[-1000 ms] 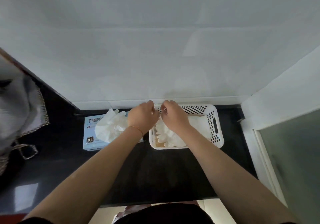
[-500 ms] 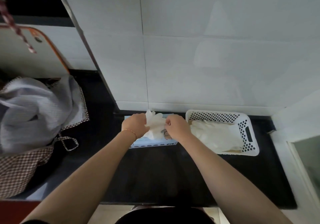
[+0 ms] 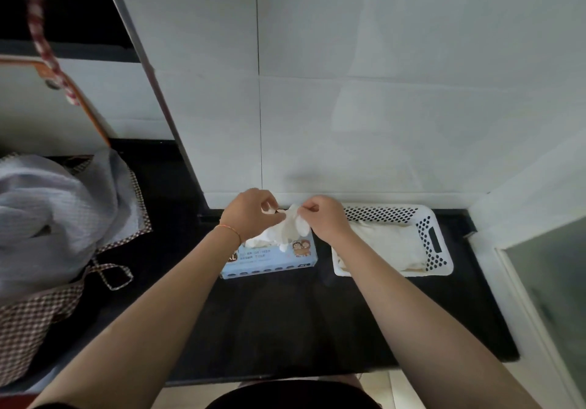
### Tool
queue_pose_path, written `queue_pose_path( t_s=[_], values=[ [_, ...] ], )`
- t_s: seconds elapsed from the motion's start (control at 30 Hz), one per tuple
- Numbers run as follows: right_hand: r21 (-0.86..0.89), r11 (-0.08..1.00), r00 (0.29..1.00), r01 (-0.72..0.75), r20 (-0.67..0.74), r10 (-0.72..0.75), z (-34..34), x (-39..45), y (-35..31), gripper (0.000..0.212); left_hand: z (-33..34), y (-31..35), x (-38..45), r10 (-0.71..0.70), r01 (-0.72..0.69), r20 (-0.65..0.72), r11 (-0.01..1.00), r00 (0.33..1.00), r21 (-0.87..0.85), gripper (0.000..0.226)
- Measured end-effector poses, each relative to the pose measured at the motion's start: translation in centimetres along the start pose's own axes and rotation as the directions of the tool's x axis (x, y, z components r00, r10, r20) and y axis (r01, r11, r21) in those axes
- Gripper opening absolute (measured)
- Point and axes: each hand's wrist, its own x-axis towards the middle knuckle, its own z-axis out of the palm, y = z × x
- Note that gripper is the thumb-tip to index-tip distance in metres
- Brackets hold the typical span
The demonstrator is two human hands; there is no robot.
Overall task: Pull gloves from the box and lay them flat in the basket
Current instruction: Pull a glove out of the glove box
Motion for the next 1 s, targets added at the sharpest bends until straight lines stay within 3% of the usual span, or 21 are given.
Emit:
queue_pose_path(
  t_s=[0.1, 0.2, 0.3, 0.43, 0.53, 0.63, 0.7, 0.8, 0.87, 0.93, 1.0],
  values=[
    [0.1, 0.995, 1.0, 0.024, 0.005, -0.025, -0.7, -0.5, -1.0, 0.012, 1.3, 0.0, -0.5, 0.016, -0.017, 0.078, 1.0, 0.997, 0.012, 0.029],
    [0.174, 0.984, 0.999, 0.033, -0.021, -0.03, -1.2, -0.7, -1.7, 0.017, 1.5, -0.2, -0.8, -0.042, 0.042, -0.045, 0.999, 0.998, -0.004, 0.007],
    [0.201, 0.98, 0.998, 0.017, -0.063, -0.005, -1.9, -0.6, -2.2, 0.02, 0.4, -0.1, -1.0, -0.068, 0.056, -0.105, 0.992, 0.992, -0.115, 0.014],
    [0.214, 0.976, 0.995, -0.045, -0.082, 0.064, -2.5, -0.6, -2.2, 0.032, -1.8, 1.5, -0.7, -0.109, 0.086, -0.046, 0.933, 0.993, -0.349, 0.027],
    [0.157, 0.984, 0.993, -0.085, -0.07, 0.097, -3.1, -0.6, -2.2, 0.024, -2.7, 2.5, -0.2, -0.174, 0.148, -0.015, 0.879, 0.985, -0.454, 0.039],
    [0.245, 0.968, 0.978, -0.053, -0.182, 0.099, -3.8, -1.0, -2.4, 0.019, -2.7, 3.1, 0.4, -0.271, 0.233, -0.007, 0.841, 0.963, -0.488, 0.04],
    [0.347, 0.938, 0.975, 0.018, -0.214, 0.06, -4.4, -1.6, -2.9, 0.017, -2.4, 3.5, 0.8, -0.358, 0.303, 0.033, 0.734, 0.933, -0.607, 0.035],
    [0.356, 0.929, 0.992, 0.1, -0.109, -0.065, -5.0, -2.9, -3.8, 0.029, -1.6, 4.1, 1.3, -0.413, 0.38, 0.235, 0.314, 0.88, -0.87, 0.023],
    [0.279, 0.95, 0.99, 0.138, -0.005, -0.143, -5.1, -3.5, -4.0, 0.038, -1.3, 4.8, 1.4, -0.382, 0.395, 0.324, 0.122, 0.865, -0.91, 0.021],
    [0.148, 0.976, 0.982, 0.162, 0.073, -0.174, -5.4, -4.1, -3.6, 0.061, -1.0, 6.3, 1.6, -0.356, 0.404, 0.376, 0.004, 0.856, -0.915, 0.023],
    [-0.072, 0.973, 0.975, 0.219, 0.062, -0.215, -5.0, -4.4, -2.9, 0.08, -0.9, 7.5, 2.0, -0.355, 0.388, 0.401, -0.111, 0.844, -0.915, 0.023]
  ],
)
